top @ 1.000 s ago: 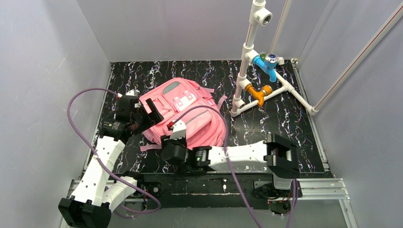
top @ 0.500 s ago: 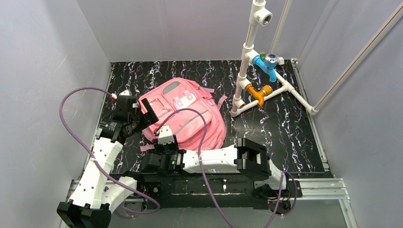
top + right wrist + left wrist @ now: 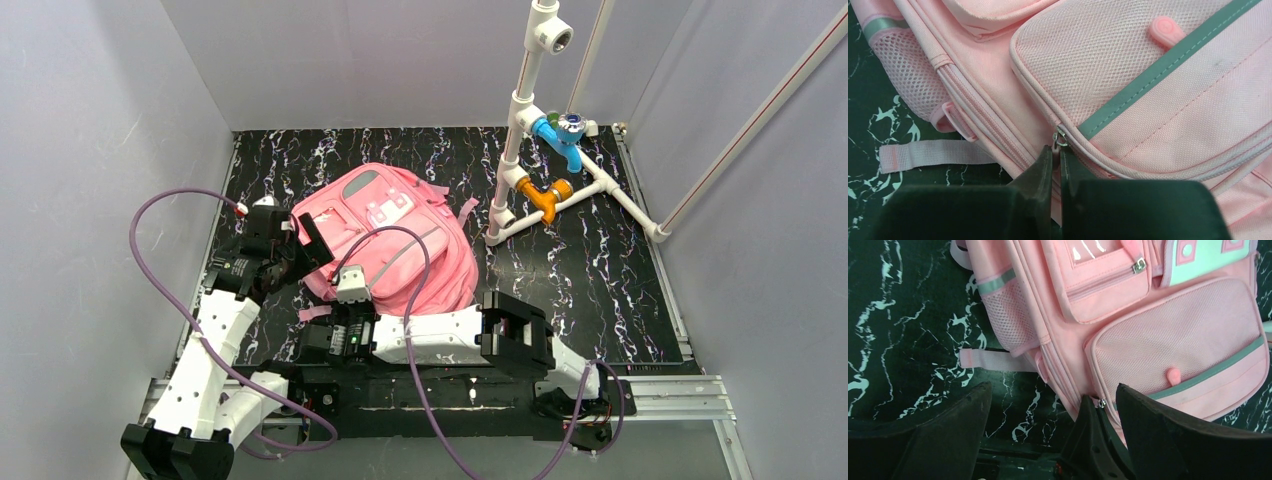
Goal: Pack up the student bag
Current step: Zip the student bag at the center of the board.
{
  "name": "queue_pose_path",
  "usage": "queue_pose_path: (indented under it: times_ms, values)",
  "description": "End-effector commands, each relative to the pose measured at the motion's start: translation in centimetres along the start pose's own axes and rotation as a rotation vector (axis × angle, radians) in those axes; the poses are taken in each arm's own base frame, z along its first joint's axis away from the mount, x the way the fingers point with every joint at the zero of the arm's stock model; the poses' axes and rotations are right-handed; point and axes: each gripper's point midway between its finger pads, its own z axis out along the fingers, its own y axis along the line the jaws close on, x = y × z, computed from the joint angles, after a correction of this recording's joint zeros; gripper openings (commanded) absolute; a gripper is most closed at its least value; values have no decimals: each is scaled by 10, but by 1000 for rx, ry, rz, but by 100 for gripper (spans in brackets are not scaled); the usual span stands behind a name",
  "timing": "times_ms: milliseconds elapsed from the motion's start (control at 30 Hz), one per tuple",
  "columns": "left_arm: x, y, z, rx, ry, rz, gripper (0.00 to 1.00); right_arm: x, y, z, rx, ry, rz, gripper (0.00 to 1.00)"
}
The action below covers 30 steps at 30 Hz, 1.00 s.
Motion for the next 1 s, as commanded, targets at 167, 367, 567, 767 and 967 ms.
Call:
queue_pose_path:
  times_ms: [167,367,567,767,967]
  values:
    - [44,-32,14,193,194,-83,84,-19,-11,-7,-248,28,88,1]
    - [58,-37,36,220,228,-185,75,-27,-6,-25,-419,38,81,1]
    - [76,-27,67,175,247,-261,59,-35,1,-43,-541,58,99,1]
    - [85,-17,92,147,218,-326,26,-29,-5,-47,-539,105,41,1]
    - [64,12,101,-9,98,-322,0,0,-40,-50,-464,223,-68,1]
